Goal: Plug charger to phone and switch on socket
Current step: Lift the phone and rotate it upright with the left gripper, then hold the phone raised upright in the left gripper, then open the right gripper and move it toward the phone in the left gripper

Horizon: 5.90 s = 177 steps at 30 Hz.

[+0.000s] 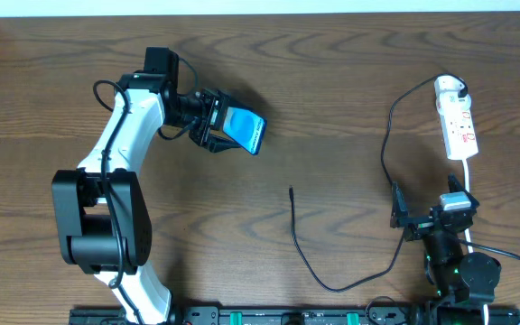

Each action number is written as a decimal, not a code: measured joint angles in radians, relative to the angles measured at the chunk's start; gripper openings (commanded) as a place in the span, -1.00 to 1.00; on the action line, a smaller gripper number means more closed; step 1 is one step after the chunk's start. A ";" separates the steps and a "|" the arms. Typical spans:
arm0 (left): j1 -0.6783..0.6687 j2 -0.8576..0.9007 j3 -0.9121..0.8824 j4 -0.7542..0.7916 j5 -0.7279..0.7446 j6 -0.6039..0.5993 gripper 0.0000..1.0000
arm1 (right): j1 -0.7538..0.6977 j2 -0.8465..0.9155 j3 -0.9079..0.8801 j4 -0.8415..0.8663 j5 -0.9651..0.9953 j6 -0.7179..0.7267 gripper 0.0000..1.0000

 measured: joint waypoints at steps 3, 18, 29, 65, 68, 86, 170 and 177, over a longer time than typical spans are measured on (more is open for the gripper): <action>0.000 0.000 0.000 0.000 0.045 -0.039 -0.85 | 0.000 0.000 0.000 0.000 0.000 0.000 0.99; 0.000 0.000 0.000 0.000 0.289 -0.091 -0.85 | 0.000 0.000 0.000 0.000 0.000 0.000 0.99; 0.000 0.000 0.000 0.000 0.389 -0.161 -0.86 | 0.000 0.000 0.000 0.000 0.000 0.000 0.99; 0.000 0.000 0.000 0.000 0.463 -0.211 -0.86 | 0.000 0.000 0.000 0.000 0.000 0.000 0.98; 0.000 0.000 0.000 0.001 0.467 -0.206 -0.86 | 0.000 0.000 0.000 0.000 0.000 0.000 0.99; 0.000 0.000 0.000 0.001 0.471 -0.188 -0.86 | 0.000 0.000 0.000 0.000 0.000 0.000 0.99; 0.000 0.000 -0.002 0.340 -0.118 -0.078 -0.85 | 0.000 0.000 0.000 0.000 0.000 0.000 0.98; 0.000 0.000 -0.002 0.340 -0.118 -0.078 -0.86 | 0.000 0.000 0.000 0.003 0.000 0.000 0.99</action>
